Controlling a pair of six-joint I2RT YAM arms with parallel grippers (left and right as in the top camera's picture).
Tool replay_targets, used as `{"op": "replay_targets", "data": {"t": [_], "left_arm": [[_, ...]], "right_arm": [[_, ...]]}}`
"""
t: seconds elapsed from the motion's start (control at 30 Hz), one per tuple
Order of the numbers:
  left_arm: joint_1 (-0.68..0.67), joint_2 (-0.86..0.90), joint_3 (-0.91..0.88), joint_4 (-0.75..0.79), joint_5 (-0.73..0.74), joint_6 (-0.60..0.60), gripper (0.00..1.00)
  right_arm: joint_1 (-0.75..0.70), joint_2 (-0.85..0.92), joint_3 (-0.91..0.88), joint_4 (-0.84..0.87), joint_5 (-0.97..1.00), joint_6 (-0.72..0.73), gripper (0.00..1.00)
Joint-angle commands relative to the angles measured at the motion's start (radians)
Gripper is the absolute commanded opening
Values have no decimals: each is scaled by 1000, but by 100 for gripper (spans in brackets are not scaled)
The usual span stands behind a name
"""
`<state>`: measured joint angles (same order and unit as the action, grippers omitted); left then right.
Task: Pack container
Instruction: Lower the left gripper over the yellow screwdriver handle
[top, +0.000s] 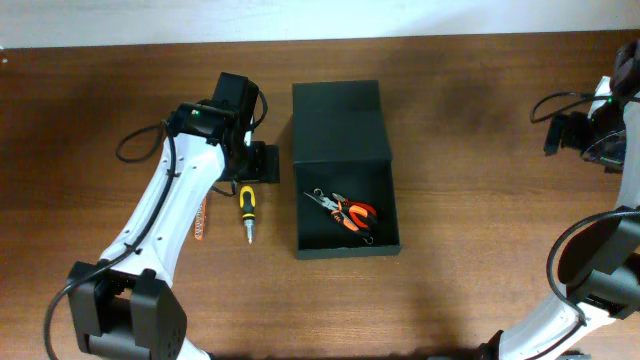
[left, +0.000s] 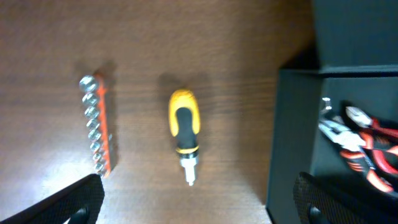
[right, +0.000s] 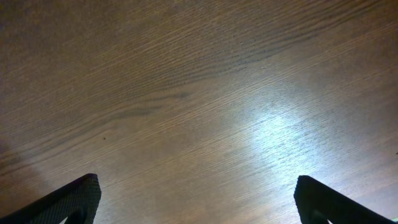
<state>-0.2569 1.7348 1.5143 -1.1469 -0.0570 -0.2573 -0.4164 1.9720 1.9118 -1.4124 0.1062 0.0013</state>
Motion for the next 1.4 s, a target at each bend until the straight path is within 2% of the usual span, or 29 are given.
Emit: {"op": "replay_targets", "data": {"t": [0.0,0.23,0.4,1.37], "left_arm": [[3,7,-45,24,47,65,99],[93,7,-220,84,47,25,99],[118,7,-275,143,47,27,99],[74,116,-288,333,47,23,99]], "right_arm": [[-3,-18,-4,0,-2,11,99],[-3,-18,-4,0,-2,11,99],[-3,-18,-4,0,-2,11,99],[-3,-18,-4,0,-2,11,99]]}}
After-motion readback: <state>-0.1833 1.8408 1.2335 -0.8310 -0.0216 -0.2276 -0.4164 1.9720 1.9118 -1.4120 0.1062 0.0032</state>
